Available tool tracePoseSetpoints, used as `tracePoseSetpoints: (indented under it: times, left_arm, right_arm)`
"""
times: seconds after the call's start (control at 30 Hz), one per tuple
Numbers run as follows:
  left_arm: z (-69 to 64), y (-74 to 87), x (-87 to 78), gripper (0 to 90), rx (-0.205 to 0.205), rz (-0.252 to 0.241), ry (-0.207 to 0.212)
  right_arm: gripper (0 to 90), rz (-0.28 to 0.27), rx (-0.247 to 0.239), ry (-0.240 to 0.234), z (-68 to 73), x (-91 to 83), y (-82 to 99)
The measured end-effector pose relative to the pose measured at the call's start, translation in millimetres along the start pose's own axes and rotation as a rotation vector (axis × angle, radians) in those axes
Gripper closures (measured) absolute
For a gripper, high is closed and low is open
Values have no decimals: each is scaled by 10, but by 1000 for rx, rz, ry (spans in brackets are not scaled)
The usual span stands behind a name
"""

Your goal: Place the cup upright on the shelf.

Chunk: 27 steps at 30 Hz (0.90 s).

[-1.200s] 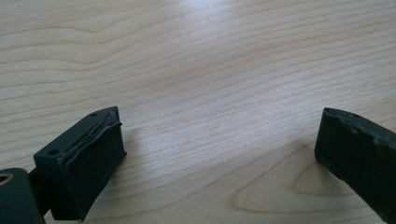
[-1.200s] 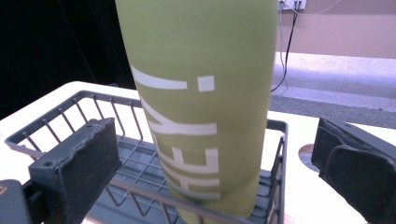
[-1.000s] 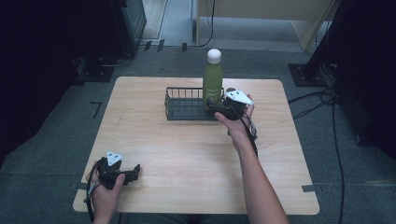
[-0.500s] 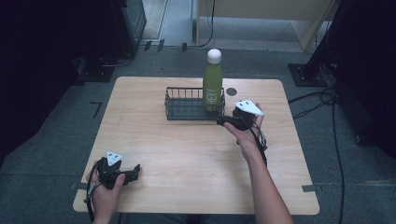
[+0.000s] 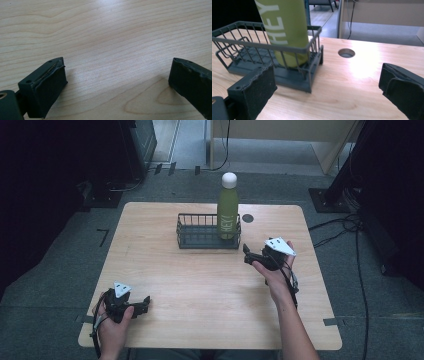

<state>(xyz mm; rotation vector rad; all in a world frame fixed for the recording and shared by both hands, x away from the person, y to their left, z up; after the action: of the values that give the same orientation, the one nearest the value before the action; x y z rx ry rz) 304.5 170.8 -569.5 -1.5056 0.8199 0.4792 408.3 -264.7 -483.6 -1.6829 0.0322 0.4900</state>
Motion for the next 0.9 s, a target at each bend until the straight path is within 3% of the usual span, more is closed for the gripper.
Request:
tracePoseSetpoints:
  times: [0.57,0.9]
  left_arm:
    - [0,0,0,15,0,0,0]
    - [0,0,0,15,0,0,0]
  right_arm:
    - [7,19,14,35,-205,-317,300]
    - [0,49,57,68,-379,-560,548]
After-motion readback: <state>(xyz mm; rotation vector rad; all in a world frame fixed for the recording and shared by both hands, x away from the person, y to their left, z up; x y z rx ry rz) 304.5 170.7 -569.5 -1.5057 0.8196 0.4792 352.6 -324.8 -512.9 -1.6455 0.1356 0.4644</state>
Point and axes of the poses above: each handheld gripper's, and its own axes: x roughly forward along the jaws, y roughly out of its underside, z roughly to its left, the point moved 7 cm from there along x, roughly forward along the jaws, and after that the axes turned 11 degrees about -x, right-handed, at the moved point
